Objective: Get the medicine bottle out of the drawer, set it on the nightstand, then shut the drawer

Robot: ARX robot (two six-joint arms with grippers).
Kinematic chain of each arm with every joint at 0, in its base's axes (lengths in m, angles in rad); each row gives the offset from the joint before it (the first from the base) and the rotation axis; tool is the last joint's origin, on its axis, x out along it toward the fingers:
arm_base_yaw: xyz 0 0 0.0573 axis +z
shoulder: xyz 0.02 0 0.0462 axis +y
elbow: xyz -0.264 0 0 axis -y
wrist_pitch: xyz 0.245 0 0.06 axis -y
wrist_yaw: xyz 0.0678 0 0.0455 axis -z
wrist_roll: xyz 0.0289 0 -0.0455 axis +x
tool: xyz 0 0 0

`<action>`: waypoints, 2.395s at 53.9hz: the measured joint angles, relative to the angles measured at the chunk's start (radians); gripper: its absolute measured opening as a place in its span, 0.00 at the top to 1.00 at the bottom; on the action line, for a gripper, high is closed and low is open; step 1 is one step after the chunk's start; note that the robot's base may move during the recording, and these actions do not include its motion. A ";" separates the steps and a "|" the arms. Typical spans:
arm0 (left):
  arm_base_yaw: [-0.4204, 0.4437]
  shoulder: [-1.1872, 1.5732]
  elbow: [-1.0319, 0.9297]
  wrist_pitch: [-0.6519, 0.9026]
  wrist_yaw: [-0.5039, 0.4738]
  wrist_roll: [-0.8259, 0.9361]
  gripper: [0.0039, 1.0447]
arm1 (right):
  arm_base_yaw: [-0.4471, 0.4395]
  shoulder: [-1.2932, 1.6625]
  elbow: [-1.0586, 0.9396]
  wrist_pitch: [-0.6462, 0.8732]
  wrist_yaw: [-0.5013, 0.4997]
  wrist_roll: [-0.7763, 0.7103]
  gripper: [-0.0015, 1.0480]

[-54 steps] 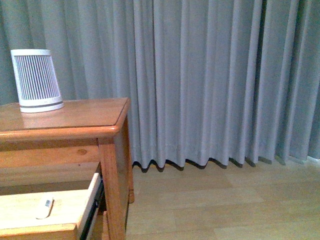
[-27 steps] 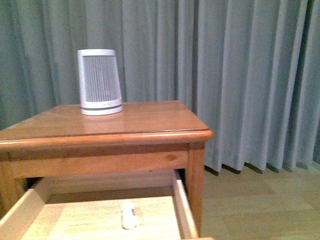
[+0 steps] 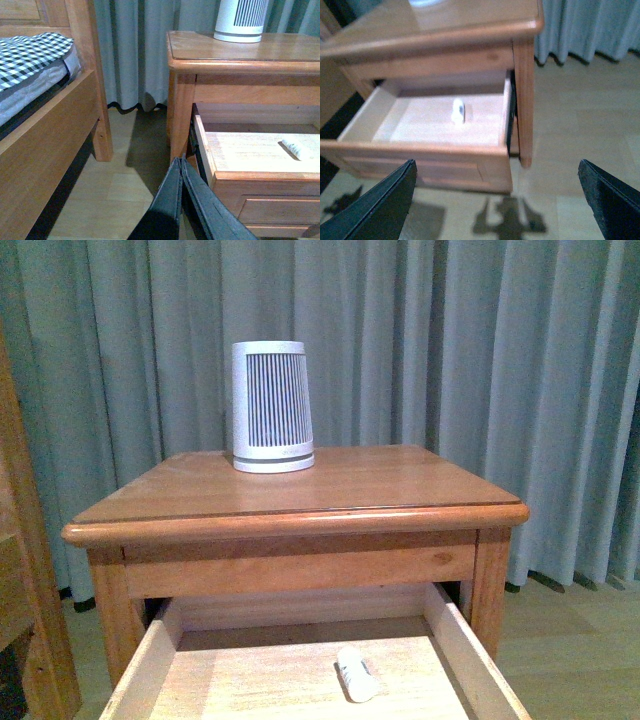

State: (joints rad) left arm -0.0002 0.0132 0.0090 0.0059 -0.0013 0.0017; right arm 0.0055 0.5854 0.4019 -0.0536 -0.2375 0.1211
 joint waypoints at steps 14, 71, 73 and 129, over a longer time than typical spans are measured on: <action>0.000 -0.007 0.000 -0.003 0.000 0.000 0.64 | 0.176 0.551 0.399 0.190 0.166 -0.098 0.07; 0.000 -0.007 0.000 -0.003 0.000 0.000 0.06 | 0.380 1.723 1.050 0.163 0.293 -0.095 0.07; 0.000 -0.007 0.000 -0.003 0.000 0.000 0.06 | 0.381 1.735 1.060 0.163 0.287 -0.091 0.07; 0.000 -0.007 0.000 -0.003 0.000 0.000 0.06 | 0.365 1.619 0.903 0.255 0.094 -0.032 0.72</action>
State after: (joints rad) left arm -0.0002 0.0063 0.0090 0.0029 -0.0010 0.0017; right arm 0.3702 2.2044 1.3045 0.2012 -0.1432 0.0895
